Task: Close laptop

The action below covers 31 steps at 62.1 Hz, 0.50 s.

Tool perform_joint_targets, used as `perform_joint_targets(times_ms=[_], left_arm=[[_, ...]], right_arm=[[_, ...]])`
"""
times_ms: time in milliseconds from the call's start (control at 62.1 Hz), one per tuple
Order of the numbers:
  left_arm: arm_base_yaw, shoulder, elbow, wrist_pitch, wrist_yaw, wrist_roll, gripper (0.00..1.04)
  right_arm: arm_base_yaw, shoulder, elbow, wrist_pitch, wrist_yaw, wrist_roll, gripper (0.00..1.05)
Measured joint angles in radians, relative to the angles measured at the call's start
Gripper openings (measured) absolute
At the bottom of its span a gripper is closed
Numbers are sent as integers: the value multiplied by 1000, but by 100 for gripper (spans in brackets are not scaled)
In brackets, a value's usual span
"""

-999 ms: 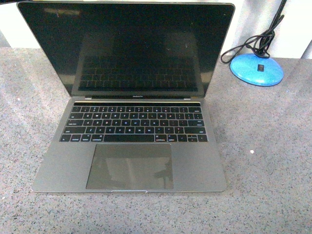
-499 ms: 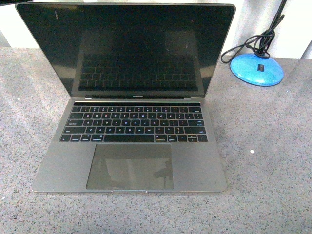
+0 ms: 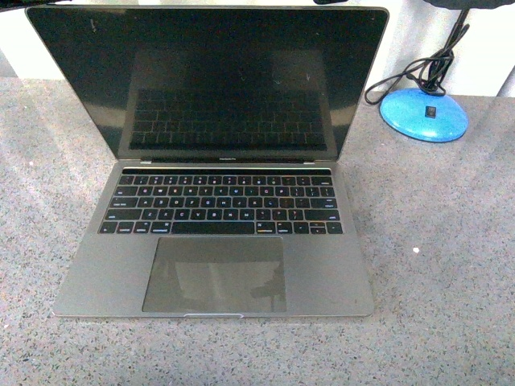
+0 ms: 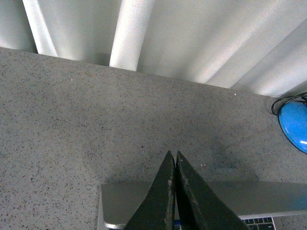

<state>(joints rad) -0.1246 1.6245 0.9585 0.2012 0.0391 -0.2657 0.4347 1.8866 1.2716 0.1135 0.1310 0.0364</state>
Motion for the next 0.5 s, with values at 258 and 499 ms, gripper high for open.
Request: perform_joint_targets(times_ms=[258,499], left_arm=[[0,0,0,-14,10,-3,4],[0,0,0,-36,15,-6,4]], right_arm=[[-1,-8,-18,-5,8,31,1],[-3,-13,-30,-20,23,59,1]])
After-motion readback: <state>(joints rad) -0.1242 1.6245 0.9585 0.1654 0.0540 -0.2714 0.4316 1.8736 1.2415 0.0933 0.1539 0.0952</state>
